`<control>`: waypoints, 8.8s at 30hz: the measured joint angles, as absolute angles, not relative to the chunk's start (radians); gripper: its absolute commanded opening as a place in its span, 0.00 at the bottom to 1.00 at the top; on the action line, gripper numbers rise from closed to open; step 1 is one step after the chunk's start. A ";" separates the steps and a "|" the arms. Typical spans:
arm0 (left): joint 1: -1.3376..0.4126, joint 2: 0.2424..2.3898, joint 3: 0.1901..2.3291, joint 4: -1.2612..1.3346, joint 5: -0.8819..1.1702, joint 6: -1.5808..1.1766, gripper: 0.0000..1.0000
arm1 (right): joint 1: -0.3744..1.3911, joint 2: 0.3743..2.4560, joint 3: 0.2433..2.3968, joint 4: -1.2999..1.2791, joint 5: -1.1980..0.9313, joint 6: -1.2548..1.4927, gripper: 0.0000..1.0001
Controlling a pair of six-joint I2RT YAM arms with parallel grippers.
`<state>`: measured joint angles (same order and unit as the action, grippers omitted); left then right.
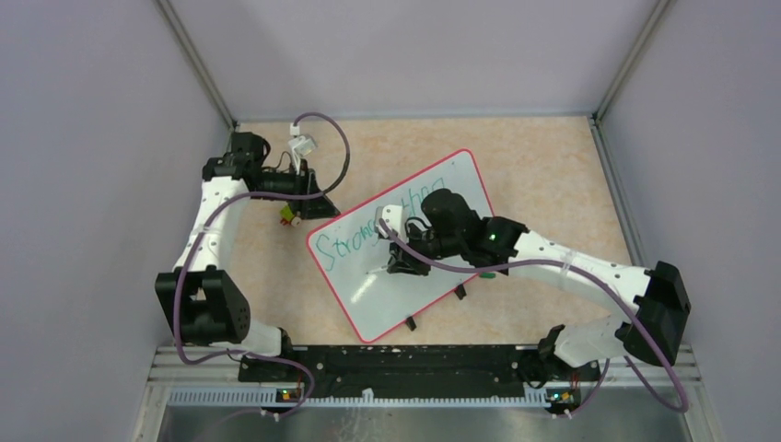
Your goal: Write a sentence on the whiteboard
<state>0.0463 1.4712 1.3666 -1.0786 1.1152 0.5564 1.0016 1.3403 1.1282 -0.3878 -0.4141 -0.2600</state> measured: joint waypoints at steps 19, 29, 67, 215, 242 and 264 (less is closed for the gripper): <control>0.059 1.449 1.391 -1.056 1.166 0.466 0.58 | 1.032 1.340 1.119 -0.359 -0.423 -0.261 0.00; -0.006 1.444 1.296 -1.020 1.152 0.447 0.45 | 1.052 1.342 1.119 -0.329 -0.385 -0.262 0.00; -0.056 1.422 1.259 -0.980 1.137 0.387 0.00 | 1.124 1.388 1.022 -0.232 -0.242 -0.278 0.00; -0.059 1.422 1.260 -0.977 1.124 0.387 0.00 | 1.071 1.354 0.980 -0.411 -0.285 -0.340 0.00; -0.059 1.422 1.261 -0.981 1.125 0.387 0.00 | 1.039 1.288 1.015 -0.435 -0.209 -0.309 0.00; -0.059 1.422 1.262 -0.980 1.121 0.390 0.00 | 1.052 1.352 1.050 -0.406 -0.229 -0.303 0.00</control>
<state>-0.0589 1.4220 1.2621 -0.9802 1.1206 0.3901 1.0515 1.3518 1.0504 -0.4061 -0.2295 -0.3027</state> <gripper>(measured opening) 0.107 0.103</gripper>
